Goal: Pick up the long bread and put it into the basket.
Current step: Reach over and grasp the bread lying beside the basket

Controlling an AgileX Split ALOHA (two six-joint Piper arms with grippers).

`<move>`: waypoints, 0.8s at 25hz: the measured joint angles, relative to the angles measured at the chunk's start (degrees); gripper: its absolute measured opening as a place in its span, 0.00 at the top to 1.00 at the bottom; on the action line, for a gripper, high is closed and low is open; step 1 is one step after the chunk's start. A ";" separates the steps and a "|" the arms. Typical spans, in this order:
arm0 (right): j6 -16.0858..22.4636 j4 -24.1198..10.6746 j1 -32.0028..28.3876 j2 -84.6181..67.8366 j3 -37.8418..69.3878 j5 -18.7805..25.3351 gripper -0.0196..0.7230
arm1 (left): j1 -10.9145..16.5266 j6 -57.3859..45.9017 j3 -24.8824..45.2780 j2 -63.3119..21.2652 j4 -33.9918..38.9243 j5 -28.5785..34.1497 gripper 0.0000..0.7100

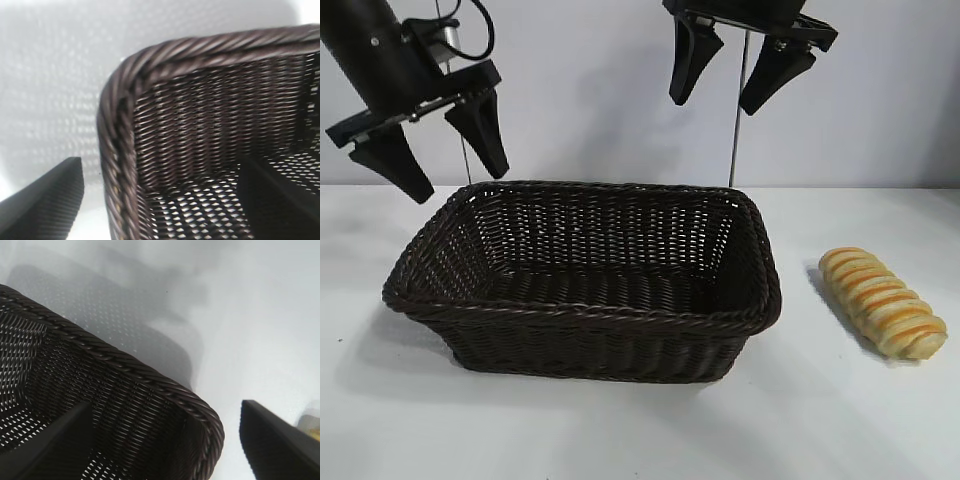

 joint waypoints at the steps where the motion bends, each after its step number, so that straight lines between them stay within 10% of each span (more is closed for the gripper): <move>1: 0.00 0.00 0.00 0.00 0.00 0.00 0.19 | 0.00 -0.25 0.00 -0.67 0.00 0.09 0.15; 20: 0.00 0.00 0.00 0.00 0.00 0.00 0.19 | 0.00 -0.84 0.00 -1.84 -2.97 0.28 0.15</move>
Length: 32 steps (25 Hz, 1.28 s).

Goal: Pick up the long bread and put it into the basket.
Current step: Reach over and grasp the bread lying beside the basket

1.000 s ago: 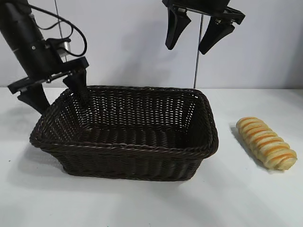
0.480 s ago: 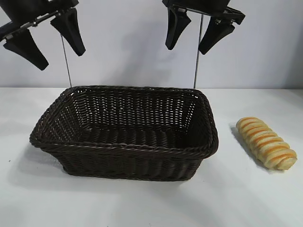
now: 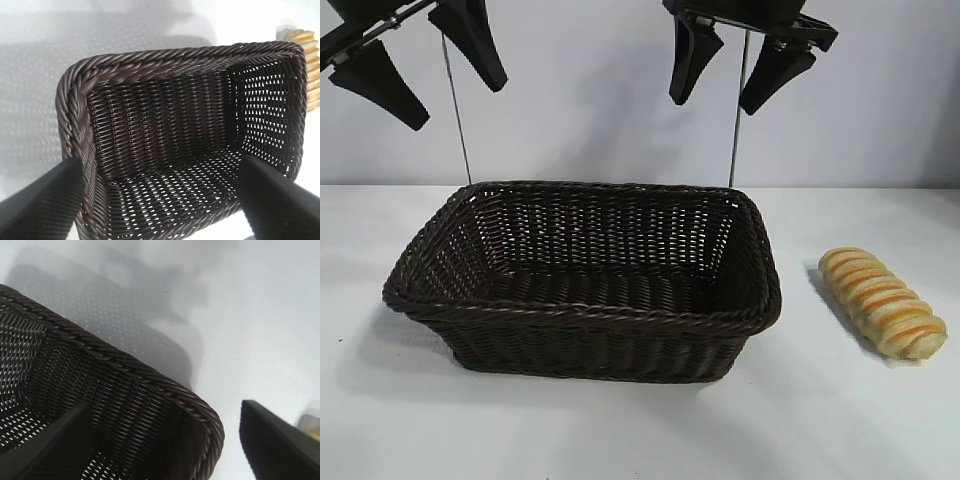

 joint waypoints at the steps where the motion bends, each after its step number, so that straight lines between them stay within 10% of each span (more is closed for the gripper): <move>1: 0.00 0.00 0.00 0.00 0.00 0.00 0.19 | 0.00 0.00 0.00 0.00 0.00 0.00 0.15; 15: 3.93 -11.23 -2.40 0.00 0.00 0.00 0.19 | 0.00 -0.06 0.00 0.00 0.00 0.00 0.15; 32: 4.57 -12.57 -10.50 0.10 6.40 -0.12 0.19 | 0.00 -0.06 0.00 0.00 0.00 0.00 0.15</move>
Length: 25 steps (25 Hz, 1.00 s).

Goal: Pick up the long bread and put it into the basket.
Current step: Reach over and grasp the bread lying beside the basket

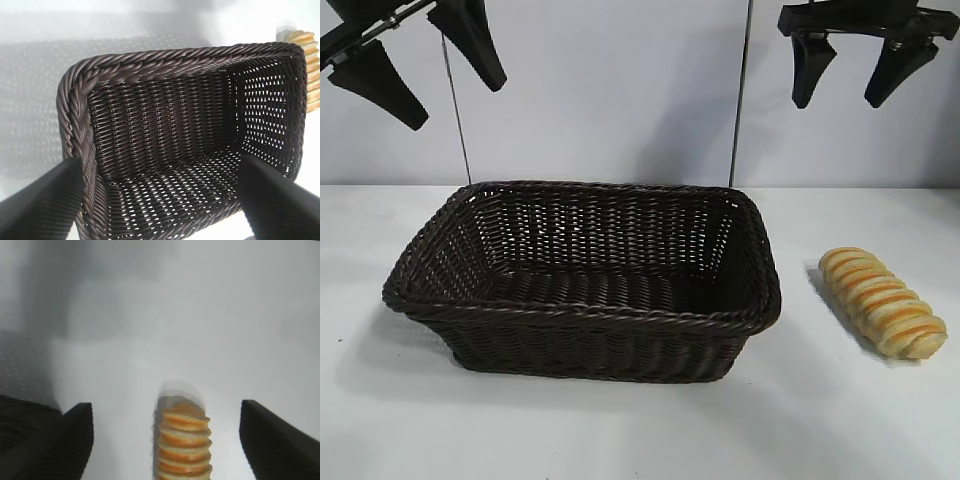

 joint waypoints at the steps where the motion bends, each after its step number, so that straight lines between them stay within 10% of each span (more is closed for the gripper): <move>1: 0.02 0.00 0.00 0.00 1.92 0.01 0.19 | 0.00 0.00 0.00 0.00 0.00 0.00 0.15; 25: 0.28 -3.89 0.00 0.00 28.17 -10.97 0.19 | 0.00 0.00 0.00 0.00 0.00 0.00 0.15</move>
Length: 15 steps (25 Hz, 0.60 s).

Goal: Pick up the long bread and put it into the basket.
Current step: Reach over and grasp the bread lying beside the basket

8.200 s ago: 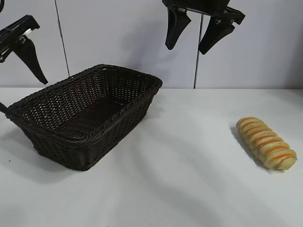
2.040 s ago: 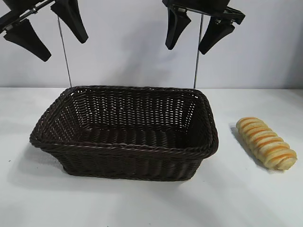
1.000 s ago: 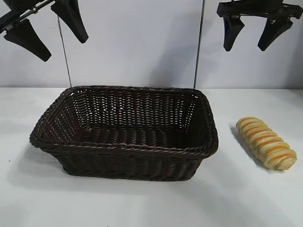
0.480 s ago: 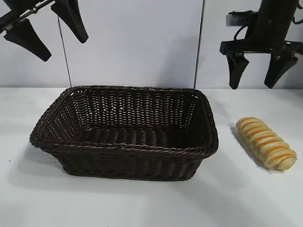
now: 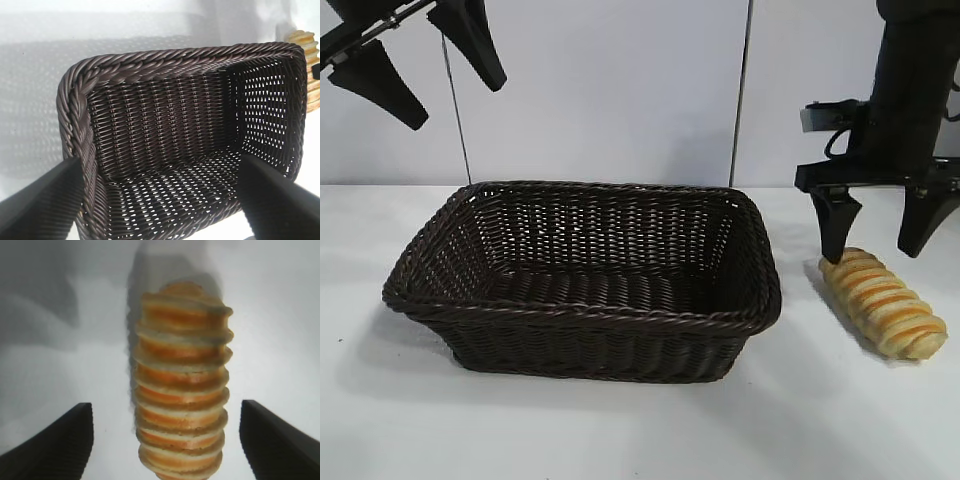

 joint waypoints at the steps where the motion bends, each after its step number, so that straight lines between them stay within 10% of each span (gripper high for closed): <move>1: 0.15 -0.13 0.00 0.00 0.68 -0.85 0.19 | 0.00 0.00 0.00 0.00 0.00 0.00 0.15; 8: 0.81 -0.20 0.00 0.00 1.70 -3.80 0.21 | 0.00 0.00 0.00 0.00 0.00 0.00 0.15; 15: 0.81 -0.25 0.00 0.00 1.70 -3.93 0.55 | 0.00 0.00 0.00 0.00 0.00 0.09 0.15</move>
